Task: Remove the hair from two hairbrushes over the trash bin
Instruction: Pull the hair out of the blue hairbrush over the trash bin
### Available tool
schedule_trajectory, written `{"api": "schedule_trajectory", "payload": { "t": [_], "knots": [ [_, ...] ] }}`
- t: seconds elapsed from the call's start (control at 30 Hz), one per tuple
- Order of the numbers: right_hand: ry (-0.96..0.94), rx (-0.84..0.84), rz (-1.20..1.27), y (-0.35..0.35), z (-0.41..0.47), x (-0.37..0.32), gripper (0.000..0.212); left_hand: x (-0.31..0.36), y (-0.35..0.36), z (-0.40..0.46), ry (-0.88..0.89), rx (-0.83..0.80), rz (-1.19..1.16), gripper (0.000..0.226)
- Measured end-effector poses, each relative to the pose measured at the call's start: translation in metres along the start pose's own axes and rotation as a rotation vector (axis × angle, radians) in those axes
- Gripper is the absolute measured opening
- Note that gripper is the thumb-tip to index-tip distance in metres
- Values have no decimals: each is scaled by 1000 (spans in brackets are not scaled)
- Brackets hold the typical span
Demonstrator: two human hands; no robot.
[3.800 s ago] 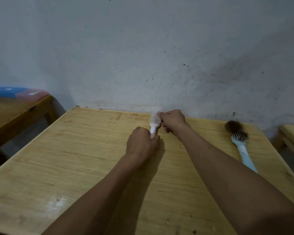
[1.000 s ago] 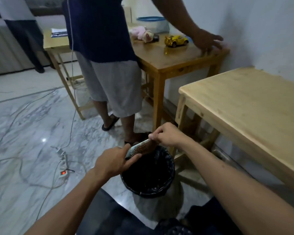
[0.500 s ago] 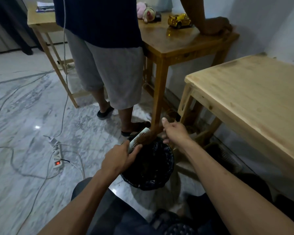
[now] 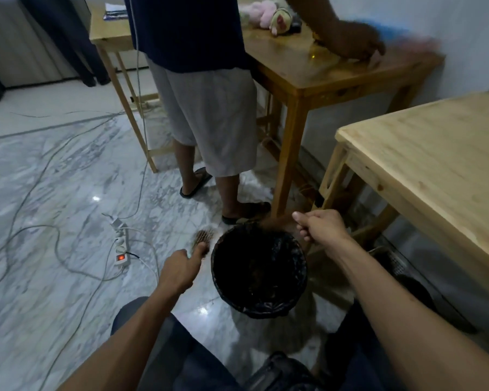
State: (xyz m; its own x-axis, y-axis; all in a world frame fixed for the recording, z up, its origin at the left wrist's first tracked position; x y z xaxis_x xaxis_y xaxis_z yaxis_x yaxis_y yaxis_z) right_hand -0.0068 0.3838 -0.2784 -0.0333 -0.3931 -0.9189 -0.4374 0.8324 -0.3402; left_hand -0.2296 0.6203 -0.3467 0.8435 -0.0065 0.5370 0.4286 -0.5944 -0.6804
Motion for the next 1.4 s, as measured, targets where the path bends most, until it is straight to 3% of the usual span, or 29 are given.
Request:
{"api": "schedule_trajectory", "payload": {
  "t": [0.2, 0.43, 0.7, 0.77, 0.83, 0.9, 1.03, 1.17, 1.4],
  "knots": [
    [4, -114, 3, 19, 3, 2, 18, 18, 7, -24, 119, 12, -75, 65],
    [71, -142, 144, 25, 13, 13, 21, 44, 7, -41, 75, -96, -285, 64],
    [-31, -184, -154, 14, 10, 20, 14, 79, 29, -53, 96, -240, -304, 50],
    [-32, -223, -237, 14, 6, 16, 27, 83, 30, -58, 103, -261, -309, 54],
    [-46, -198, -291, 16, 5, 11, 54, 84, 31, -60, 122, -270, -293, 55],
    [-87, -161, -184, 20, 5, 5, 65, 87, 32, -63, 160, -278, -271, 49],
    [-86, -303, 204, 37, -3, -5, 55, 94, 34, -71, 237, -307, -285, 28],
    [-69, -475, 400, 54, -6, -6, 31, 98, 29, -75, 348, -283, -283, 20],
    [-238, -280, 190, 53, -1, 0, 14, 97, 12, -69, 449, -37, -107, 23]
  ]
}}
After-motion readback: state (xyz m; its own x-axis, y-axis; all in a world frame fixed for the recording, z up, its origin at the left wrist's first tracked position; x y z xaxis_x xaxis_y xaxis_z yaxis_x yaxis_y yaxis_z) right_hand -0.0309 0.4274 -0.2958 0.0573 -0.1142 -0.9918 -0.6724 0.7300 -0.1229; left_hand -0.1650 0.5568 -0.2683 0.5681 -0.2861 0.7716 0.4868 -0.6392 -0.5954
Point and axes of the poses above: each hand's wrist, its own z-axis towards the middle knuckle, its own y-axis out of the palm, x = y × z, the point moved 4 cm from there along z, towards the middle knuckle, and after that the axes turned 14 degrees about -y, right-handed, at the moved point
